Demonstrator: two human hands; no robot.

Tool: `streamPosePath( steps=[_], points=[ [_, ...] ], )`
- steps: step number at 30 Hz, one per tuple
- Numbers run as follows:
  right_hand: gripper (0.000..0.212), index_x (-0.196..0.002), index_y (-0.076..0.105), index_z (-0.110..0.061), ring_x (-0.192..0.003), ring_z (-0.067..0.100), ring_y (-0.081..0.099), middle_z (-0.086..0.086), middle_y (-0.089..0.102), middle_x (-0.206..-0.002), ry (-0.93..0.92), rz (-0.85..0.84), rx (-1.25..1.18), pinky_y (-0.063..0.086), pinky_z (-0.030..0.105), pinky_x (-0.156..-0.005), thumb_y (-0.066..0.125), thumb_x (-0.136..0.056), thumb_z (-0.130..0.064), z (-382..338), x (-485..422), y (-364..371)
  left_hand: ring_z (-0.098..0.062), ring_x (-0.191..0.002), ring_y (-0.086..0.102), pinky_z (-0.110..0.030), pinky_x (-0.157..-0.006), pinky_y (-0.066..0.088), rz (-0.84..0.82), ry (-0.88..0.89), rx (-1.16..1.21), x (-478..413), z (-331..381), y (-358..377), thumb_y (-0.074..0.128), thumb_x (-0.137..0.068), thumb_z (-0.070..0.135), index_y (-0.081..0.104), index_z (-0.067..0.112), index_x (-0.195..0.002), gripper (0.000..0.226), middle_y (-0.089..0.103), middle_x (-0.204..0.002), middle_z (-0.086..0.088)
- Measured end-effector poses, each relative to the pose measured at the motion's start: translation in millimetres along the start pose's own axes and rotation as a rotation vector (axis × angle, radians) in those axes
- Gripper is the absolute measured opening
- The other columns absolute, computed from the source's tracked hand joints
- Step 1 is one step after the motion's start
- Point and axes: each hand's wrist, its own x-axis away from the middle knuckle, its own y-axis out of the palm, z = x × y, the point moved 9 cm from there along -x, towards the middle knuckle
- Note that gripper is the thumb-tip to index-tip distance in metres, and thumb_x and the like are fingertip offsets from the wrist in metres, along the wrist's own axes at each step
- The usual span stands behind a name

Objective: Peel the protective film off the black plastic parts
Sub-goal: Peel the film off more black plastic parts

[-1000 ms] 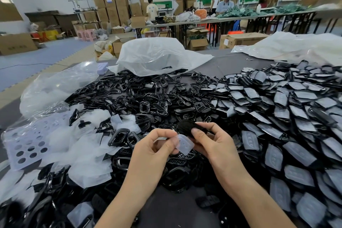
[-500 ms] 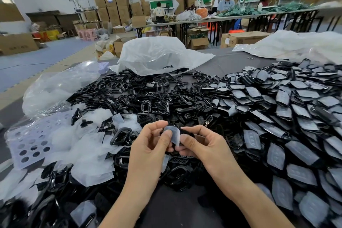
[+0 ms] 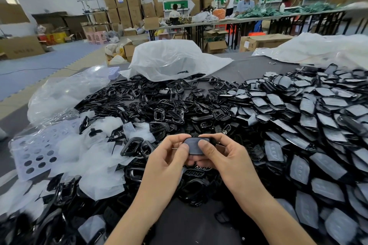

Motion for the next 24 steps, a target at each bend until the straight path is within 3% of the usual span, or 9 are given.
streamPosePath(
  steps=[3, 6, 10, 14, 19, 21, 24],
  points=[
    [0.023, -0.095, 0.075, -0.017, -0.075, 0.024, 0.076, 0.012, 0.078, -0.083, 0.004, 0.035, 0.023, 0.058, 0.020, -0.067, 0.072, -0.080, -0.035, 1, 1, -6, -0.012, -0.076, 0.071, -0.015, -0.071, 0.053, -0.042, 0.005, -0.094, 0, 3, 2, 0.062, -0.096, 0.010, 0.068, 0.026, -0.102, 0.018, 0.074, -0.085, 0.000],
    [0.018, -0.088, 0.075, -0.021, -0.076, 0.024, 0.076, 0.012, 0.078, -0.084, 0.006, 0.025, 0.026, 0.058, 0.021, -0.068, 0.072, -0.083, -0.038, 0, 1, -7, -0.012, -0.072, 0.070, -0.015, -0.070, 0.053, -0.080, -0.016, -0.091, -1, 2, 2, 0.066, -0.093, 0.010, 0.069, 0.023, -0.100, 0.015, 0.073, -0.081, -0.001],
    [0.013, -0.092, 0.074, -0.024, -0.076, 0.024, 0.076, 0.011, 0.078, -0.085, -0.012, 0.008, 0.045, 0.058, 0.021, -0.067, 0.072, -0.083, -0.034, -1, 0, -5, -0.012, -0.067, 0.067, -0.019, -0.067, 0.054, -0.021, 0.008, -0.043, -1, 2, -2, 0.066, -0.093, 0.009, 0.070, 0.017, -0.097, 0.011, 0.072, -0.072, -0.002],
    [0.009, -0.099, 0.073, -0.024, -0.073, 0.019, 0.075, 0.008, 0.077, -0.081, -0.032, -0.001, 0.116, 0.056, 0.019, -0.063, 0.068, -0.093, -0.020, 0, 0, -6, -0.008, -0.069, 0.069, -0.015, -0.067, 0.053, 0.022, 0.031, -0.055, 0, 3, -3, 0.061, -0.096, 0.007, 0.074, 0.020, -0.101, 0.020, 0.074, -0.076, -0.001],
    [0.012, -0.095, 0.075, -0.028, -0.060, 0.008, 0.067, 0.007, 0.075, -0.075, -0.063, 0.053, 0.154, 0.050, 0.016, -0.054, 0.065, -0.097, -0.022, -2, -1, -12, -0.004, -0.078, 0.071, -0.011, -0.072, 0.051, -0.002, 0.024, -0.127, 1, 3, 2, 0.058, -0.098, 0.008, 0.072, 0.029, -0.107, 0.027, 0.076, -0.084, 0.008],
    [0.013, -0.093, 0.075, -0.030, -0.064, 0.012, 0.069, 0.006, 0.076, -0.078, -0.064, 0.065, 0.146, 0.051, 0.018, -0.054, 0.065, -0.096, -0.024, -2, -1, -14, -0.008, -0.082, 0.072, -0.015, -0.075, 0.053, -0.009, 0.019, -0.131, 2, 3, 2, 0.057, -0.099, 0.011, 0.072, 0.033, -0.108, 0.029, 0.076, -0.087, 0.006],
    [0.012, -0.093, 0.075, -0.031, -0.069, 0.017, 0.072, 0.008, 0.077, -0.082, -0.049, 0.042, 0.114, 0.054, 0.020, -0.058, 0.067, -0.094, -0.023, -1, -1, -13, -0.026, -0.083, 0.068, -0.034, -0.079, 0.057, -0.013, 0.026, -0.145, 2, 3, 3, 0.062, -0.097, 0.016, 0.073, 0.034, -0.106, 0.023, 0.071, -0.084, -0.005]
  ],
)
